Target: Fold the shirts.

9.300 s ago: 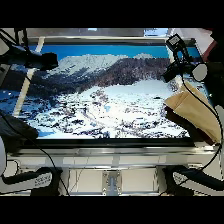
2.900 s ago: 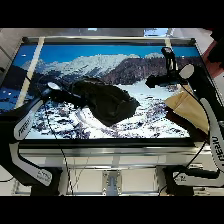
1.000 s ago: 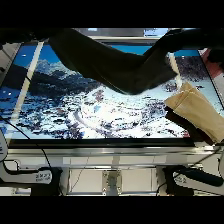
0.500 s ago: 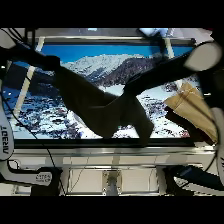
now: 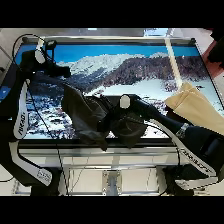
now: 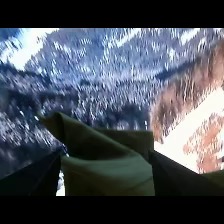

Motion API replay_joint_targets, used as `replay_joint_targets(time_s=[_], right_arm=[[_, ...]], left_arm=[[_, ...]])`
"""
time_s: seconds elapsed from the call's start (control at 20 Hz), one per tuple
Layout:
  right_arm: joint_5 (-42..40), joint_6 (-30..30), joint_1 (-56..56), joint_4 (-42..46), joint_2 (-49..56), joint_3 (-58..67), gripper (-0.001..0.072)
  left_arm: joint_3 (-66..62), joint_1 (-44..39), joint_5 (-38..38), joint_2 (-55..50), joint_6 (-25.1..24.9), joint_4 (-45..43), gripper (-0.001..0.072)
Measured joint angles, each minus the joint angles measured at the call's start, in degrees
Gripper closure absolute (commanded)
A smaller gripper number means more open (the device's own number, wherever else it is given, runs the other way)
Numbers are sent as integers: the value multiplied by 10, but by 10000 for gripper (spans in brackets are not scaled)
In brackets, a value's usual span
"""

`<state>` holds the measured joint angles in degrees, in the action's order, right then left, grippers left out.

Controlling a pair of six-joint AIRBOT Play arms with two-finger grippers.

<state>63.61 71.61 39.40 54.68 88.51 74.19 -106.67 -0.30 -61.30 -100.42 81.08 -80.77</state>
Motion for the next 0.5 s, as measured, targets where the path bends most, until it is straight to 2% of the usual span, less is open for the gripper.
replay_joint_targets(time_s=[0.15, 0.25, 0.35, 0.5], right_arm=[[12, 28, -58, 104, -40, 30, 310], [6, 58, -118, 181, -82, 42, 309], [-7, 80, -189, 219, -114, 46, 307], [-30, 89, -287, 194, -135, 21, 286]], left_arm=[[-69, 26, 12, 37, 9, 0, 156], [-76, 58, 17, 83, 10, 0, 308], [-45, 100, 7, 132, 11, 3, 309], [77, 165, -20, 197, 12, 36, 308]])
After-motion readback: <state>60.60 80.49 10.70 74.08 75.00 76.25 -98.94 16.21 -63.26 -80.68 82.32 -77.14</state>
